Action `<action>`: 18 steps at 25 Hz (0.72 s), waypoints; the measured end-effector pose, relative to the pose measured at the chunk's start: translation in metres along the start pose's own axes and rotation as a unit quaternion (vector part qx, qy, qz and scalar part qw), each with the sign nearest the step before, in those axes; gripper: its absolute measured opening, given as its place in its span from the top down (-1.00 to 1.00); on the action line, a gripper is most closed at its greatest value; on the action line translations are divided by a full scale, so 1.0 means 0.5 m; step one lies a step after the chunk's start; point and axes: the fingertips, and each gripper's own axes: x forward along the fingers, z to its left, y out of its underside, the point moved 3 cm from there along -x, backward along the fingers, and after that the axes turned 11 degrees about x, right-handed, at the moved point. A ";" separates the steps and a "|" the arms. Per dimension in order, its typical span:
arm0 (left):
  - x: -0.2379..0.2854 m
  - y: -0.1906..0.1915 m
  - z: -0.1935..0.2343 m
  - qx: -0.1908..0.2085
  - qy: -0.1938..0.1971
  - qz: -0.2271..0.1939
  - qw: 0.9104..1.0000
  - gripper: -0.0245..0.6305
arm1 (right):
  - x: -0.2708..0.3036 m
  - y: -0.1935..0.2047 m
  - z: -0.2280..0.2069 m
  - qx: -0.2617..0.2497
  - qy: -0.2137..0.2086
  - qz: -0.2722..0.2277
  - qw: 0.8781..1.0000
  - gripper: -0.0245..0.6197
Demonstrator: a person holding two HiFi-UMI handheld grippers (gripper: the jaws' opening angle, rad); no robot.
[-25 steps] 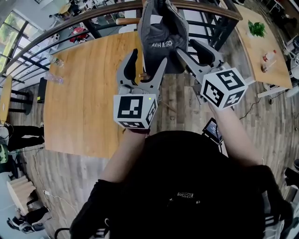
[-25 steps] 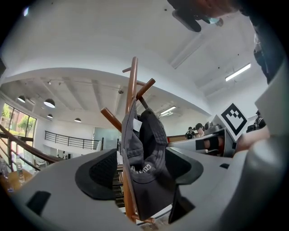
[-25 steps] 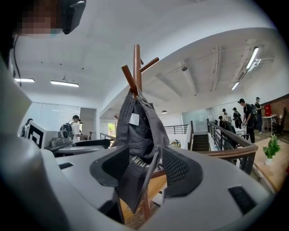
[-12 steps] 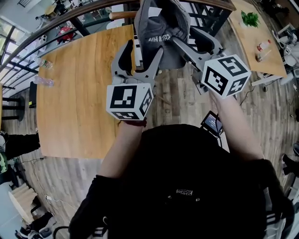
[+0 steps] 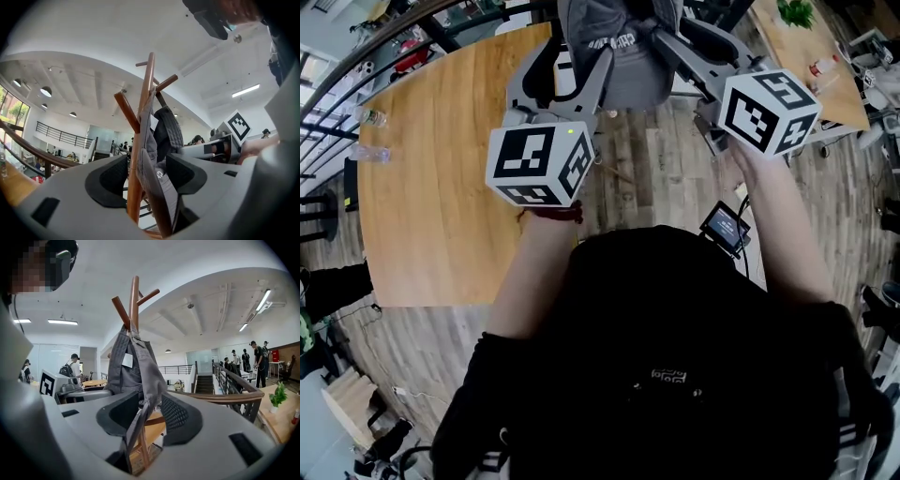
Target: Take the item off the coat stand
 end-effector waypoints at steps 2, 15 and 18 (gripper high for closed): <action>-0.003 0.004 0.000 -0.001 0.003 0.002 1.000 0.21 | -0.004 0.000 0.009 -0.004 -0.001 0.001 1.000 0.47; -0.029 -0.010 -0.005 0.010 -0.004 -0.011 1.000 0.66 | -0.028 0.012 0.031 -0.006 -0.009 0.007 1.000 0.73; -0.031 -0.021 -0.003 0.012 -0.005 -0.012 1.000 0.69 | -0.030 0.004 0.040 -0.004 -0.014 0.008 1.000 0.74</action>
